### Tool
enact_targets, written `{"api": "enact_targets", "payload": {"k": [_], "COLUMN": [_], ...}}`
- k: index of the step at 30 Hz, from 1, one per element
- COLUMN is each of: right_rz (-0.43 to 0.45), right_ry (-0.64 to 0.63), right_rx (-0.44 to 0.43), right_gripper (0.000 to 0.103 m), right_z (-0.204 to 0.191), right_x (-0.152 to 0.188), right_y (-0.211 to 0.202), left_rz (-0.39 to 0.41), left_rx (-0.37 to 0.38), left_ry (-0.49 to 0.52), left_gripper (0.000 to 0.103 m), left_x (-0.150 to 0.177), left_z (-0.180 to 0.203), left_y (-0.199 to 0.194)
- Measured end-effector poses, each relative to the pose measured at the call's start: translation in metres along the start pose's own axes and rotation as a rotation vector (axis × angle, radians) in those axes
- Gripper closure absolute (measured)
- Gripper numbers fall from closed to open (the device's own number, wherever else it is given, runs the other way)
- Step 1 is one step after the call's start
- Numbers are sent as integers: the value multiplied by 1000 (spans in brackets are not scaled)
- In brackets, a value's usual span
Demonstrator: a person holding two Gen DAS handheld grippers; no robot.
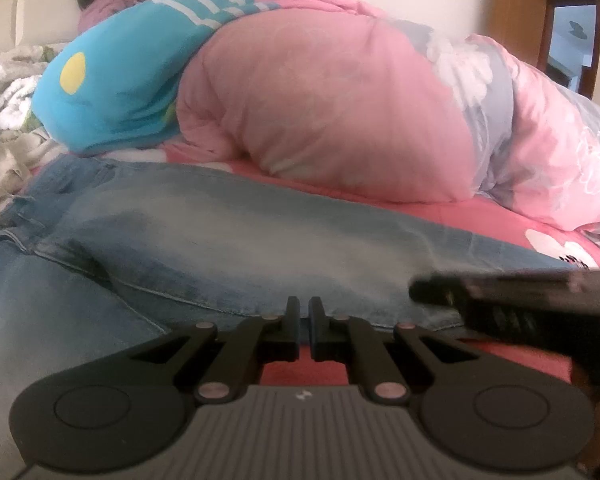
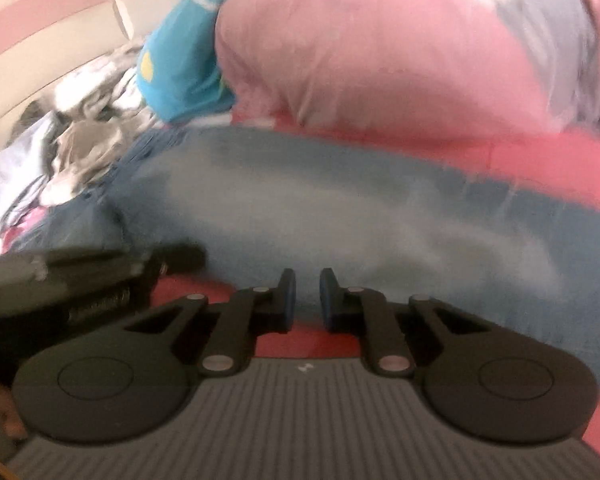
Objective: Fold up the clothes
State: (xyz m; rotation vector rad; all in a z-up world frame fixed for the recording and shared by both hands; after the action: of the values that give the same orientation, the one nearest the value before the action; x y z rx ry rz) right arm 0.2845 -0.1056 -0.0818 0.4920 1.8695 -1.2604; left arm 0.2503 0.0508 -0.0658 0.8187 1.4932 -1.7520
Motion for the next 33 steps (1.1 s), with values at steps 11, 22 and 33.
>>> {"api": "enact_targets", "payload": {"k": [11,22,33], "right_rz": [0,20,111], "right_ry": [125,344,705], "right_rx": [-156,-39,106], "right_gripper": [91,90,96], "right_z": [-7,61,145], "right_x": [9,27,63], "right_y": [-5,-46,-85], "left_rz": [-16,-23,-22], "left_rx": [-8,-9,22], "left_ry": [-38,-27,-20], "left_gripper": [98,98,96], "left_x": [-3,0,-2], "left_z": [-8,-6,0], "left_y": [2,2,-4]}}
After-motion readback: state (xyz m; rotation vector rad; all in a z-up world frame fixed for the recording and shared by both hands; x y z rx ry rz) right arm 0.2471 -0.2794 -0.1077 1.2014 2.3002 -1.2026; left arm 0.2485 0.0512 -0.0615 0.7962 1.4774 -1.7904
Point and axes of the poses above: each gripper's, at about its wrist camera, not at the fingertips, and y roughly the way its jaws point, z to its right, x to its underside, the point moved 7 cm from there along y, roughly the way its jaws point, and after that the axes turned 1 degree about x, right-handed, at the moved point
